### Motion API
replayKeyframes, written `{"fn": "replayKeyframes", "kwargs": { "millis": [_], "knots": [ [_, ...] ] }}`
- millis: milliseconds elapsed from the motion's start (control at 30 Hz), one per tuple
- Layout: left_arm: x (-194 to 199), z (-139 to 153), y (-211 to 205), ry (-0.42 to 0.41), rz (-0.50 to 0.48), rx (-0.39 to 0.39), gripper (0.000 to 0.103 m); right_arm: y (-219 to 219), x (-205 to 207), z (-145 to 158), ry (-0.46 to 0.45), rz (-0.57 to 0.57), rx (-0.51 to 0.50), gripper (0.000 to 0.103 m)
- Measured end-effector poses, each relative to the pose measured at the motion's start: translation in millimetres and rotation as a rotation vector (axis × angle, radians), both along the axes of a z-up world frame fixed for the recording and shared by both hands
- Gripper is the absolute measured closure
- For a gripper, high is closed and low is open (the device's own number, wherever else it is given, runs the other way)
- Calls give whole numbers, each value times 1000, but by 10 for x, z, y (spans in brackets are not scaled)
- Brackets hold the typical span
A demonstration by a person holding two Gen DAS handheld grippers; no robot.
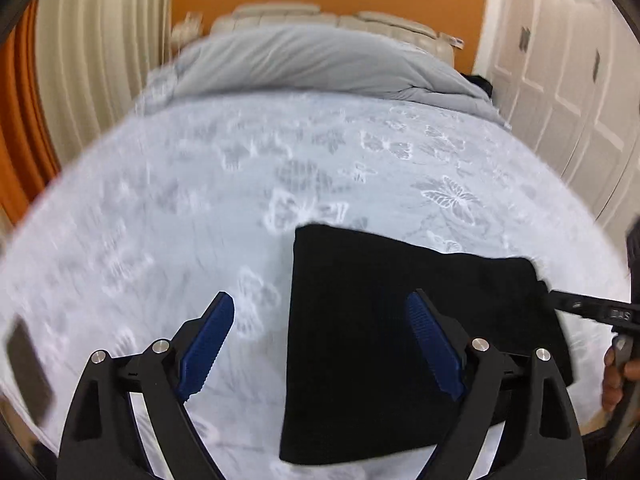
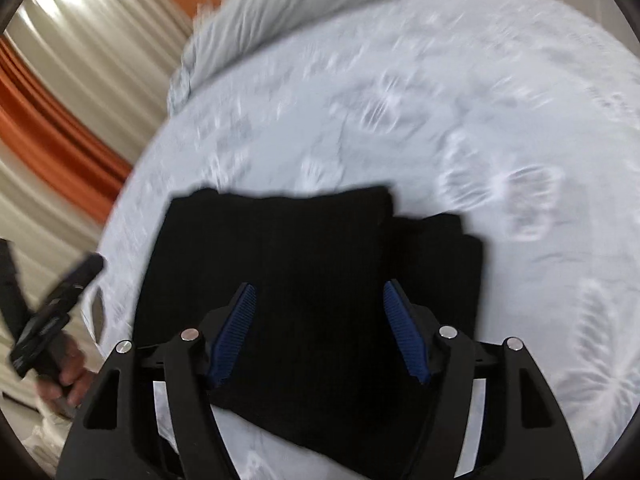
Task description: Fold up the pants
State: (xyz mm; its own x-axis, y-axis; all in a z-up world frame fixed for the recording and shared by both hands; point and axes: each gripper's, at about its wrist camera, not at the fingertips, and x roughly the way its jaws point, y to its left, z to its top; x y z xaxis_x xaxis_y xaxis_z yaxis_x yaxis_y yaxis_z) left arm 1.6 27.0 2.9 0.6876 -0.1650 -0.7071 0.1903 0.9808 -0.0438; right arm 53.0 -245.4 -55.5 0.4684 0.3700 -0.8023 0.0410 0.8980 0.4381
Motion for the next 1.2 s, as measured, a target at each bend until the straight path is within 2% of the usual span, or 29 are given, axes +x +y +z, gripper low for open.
{"fn": "replayKeyframes", "kwargs": {
  "millis": [33, 67, 100, 133, 167, 300, 333, 367, 400, 433, 500, 567, 700, 767, 833, 933, 1033, 1067, 1133, 1200],
  "knots": [
    [-29, -14, -82, -9, -9, 29, 17, 81, 39, -108, 32, -6, -28, 37],
    [-32, -35, -114, -9, -18, 48, 17, 170, 15, -149, 28, -17, -63, 46],
    [-6, -79, -182, 0, -35, 61, 17, 238, 46, -139, -2, -14, -104, 58],
    [4, -104, -216, 11, -43, 67, 17, 317, -8, -62, -41, 28, -114, 80],
    [9, -121, -223, 23, -44, 68, 17, 377, -104, 82, -89, 53, -93, 83],
    [26, -153, -166, 38, -43, 46, 17, 580, -543, 907, -366, 79, -243, 83],
    [23, -160, -151, 37, -43, 42, 17, 546, -579, 971, -373, 71, -264, 82],
    [20, -165, -140, 35, -40, 43, 17, 488, -573, 937, -354, 55, -280, 78],
    [25, -179, -136, 36, -37, 48, 17, 385, -526, 773, -292, 23, -299, 75],
    [22, -199, -139, 39, -34, 54, 17, 328, -476, 587, -221, 7, -318, 65],
    [51, -265, -145, 55, -25, 76, 17, 178, -332, 26, 15, -13, -390, 64],
    [86, -321, -141, 79, -17, 84, 17, 81, -394, 141, -48, -31, -319, 64],
    [101, -321, -125, 81, -10, 70, 17, 4, -680, 601, -251, -63, -277, 63],
    [113, -333, -150, 79, -8, 79, 17, 65, -743, 677, -296, -27, -248, 72],
    [122, -362, -184, 82, -7, 89, 17, 161, -618, 555, -239, 35, -212, 80],
    [149, -435, -227, 84, 7, 131, 17, 134, -396, 36, -41, 12, -209, 91],
    [196, -535, -226, 110, 27, 192, 17, 141, -450, 336, -122, -7, -182, 88],
    [206, -558, -211, 119, 29, 197, 17, 166, -480, 490, -184, -4, -168, 88],
    [233, -602, -152, 145, 41, 176, 17, 228, -438, 640, -245, 16, -144, 88],
    [259, -621, -111, 166, 47, 150, 17, 249, -269, 547, -216, 17, -138, 88]
  ]
}}
